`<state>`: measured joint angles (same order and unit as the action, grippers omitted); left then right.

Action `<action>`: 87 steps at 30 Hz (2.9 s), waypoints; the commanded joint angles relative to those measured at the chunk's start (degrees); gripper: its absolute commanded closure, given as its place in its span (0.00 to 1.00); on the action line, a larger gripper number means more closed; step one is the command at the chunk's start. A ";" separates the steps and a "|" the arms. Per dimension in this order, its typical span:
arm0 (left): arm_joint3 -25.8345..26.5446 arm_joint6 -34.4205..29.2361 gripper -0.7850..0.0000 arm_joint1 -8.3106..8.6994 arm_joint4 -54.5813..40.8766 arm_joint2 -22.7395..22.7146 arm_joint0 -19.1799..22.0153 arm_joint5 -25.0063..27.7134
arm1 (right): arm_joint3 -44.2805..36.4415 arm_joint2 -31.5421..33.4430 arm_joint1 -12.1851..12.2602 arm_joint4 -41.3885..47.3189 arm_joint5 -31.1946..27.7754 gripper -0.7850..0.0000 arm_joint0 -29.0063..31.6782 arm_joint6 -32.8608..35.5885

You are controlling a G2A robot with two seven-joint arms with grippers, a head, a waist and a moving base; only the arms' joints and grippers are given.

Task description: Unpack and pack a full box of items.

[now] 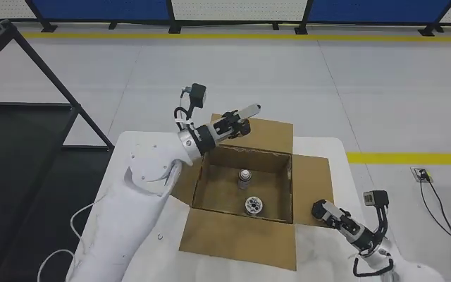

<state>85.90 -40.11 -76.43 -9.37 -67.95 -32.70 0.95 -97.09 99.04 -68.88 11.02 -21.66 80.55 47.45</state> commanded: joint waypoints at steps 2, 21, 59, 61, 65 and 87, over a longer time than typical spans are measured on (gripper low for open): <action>8.35 -1.06 0.00 1.31 -0.48 -6.55 -6.40 -1.79 | 0.12 -0.65 0.05 -2.47 1.46 0.00 -0.66 -3.10; 12.06 0.79 0.00 1.89 -2.94 -10.11 -10.56 -1.28 | -0.93 -3.07 0.11 -6.73 6.16 0.00 -2.19 -7.97; 21.68 6.68 0.00 4.47 -7.33 -20.99 -22.30 1.87 | -3.32 -16.54 0.09 -21.98 9.76 0.00 -13.30 -15.05; 22.48 7.69 0.00 4.56 -7.72 -21.87 -23.41 2.26 | -5.15 -18.28 0.09 -25.65 10.36 0.00 -14.05 -14.72; 24.14 9.91 0.00 4.68 -8.80 -23.53 -26.47 3.17 | -7.71 -22.76 -0.05 -33.69 12.48 0.00 -16.80 -13.59; 25.77 12.43 0.00 5.01 -14.03 -27.64 -36.37 3.56 | -0.66 -38.29 -2.18 -50.78 20.68 0.00 -29.40 -12.25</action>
<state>111.67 -27.68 -71.42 -23.40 -95.59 -69.07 4.51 -97.75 60.75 -71.07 -39.76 -0.98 51.15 35.20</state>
